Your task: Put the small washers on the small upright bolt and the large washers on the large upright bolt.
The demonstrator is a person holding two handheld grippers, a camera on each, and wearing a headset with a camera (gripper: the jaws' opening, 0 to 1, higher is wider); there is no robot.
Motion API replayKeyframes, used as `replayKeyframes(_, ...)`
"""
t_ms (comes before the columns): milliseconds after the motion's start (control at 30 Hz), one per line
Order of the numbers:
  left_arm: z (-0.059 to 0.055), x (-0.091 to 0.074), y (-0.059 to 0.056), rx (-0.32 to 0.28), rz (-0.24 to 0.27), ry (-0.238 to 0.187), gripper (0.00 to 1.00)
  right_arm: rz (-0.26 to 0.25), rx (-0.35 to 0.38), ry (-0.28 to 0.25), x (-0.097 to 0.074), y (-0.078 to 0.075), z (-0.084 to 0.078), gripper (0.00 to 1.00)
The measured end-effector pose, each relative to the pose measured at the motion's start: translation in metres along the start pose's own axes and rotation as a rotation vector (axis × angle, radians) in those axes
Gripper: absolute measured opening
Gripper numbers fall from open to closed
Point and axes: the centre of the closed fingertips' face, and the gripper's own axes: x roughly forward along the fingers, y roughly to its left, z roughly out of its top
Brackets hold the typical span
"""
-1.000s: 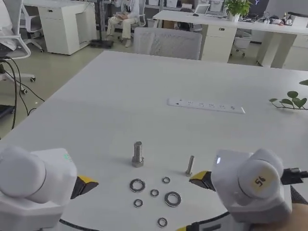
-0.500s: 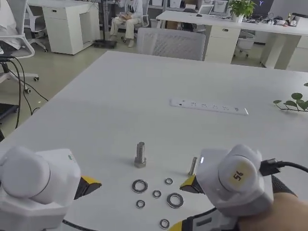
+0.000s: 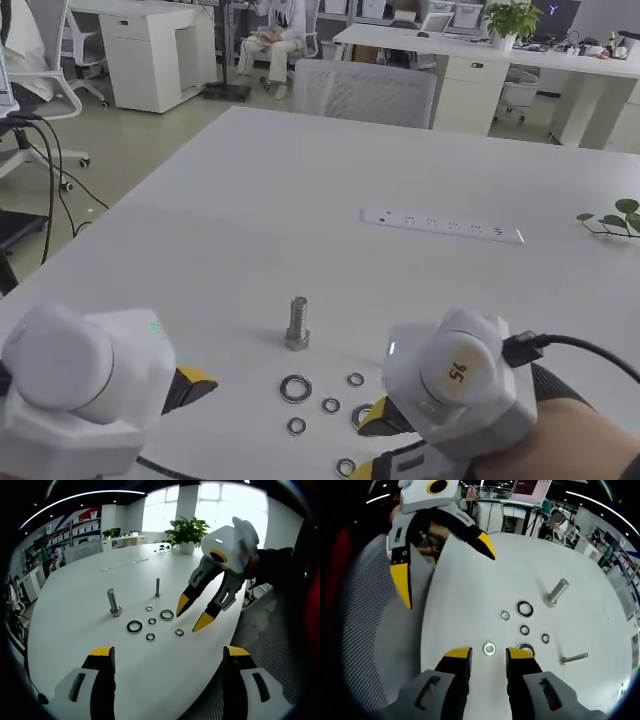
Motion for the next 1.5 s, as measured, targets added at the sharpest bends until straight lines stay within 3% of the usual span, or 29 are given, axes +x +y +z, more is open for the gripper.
replayKeyframes(367, 0.0, 0.0, 0.001, 0.006, 0.006, -0.001, 0.89, 0.056, -0.055, 0.114, 0.012, -0.002, -0.004, 0.19)
replayKeyframes(633, 0.0, 0.0, 0.001, 0.009, 0.01, -0.002, 0.89, 0.098, -0.097, 0.189, 0.018, 0.001, -0.011, 0.19)
replayKeyframes(1500, 0.003, 0.001, -0.002, 0.012, 0.001, -0.008, 0.88, 0.126, -0.166, 0.261, 0.024, -0.001, -0.015, 0.16)
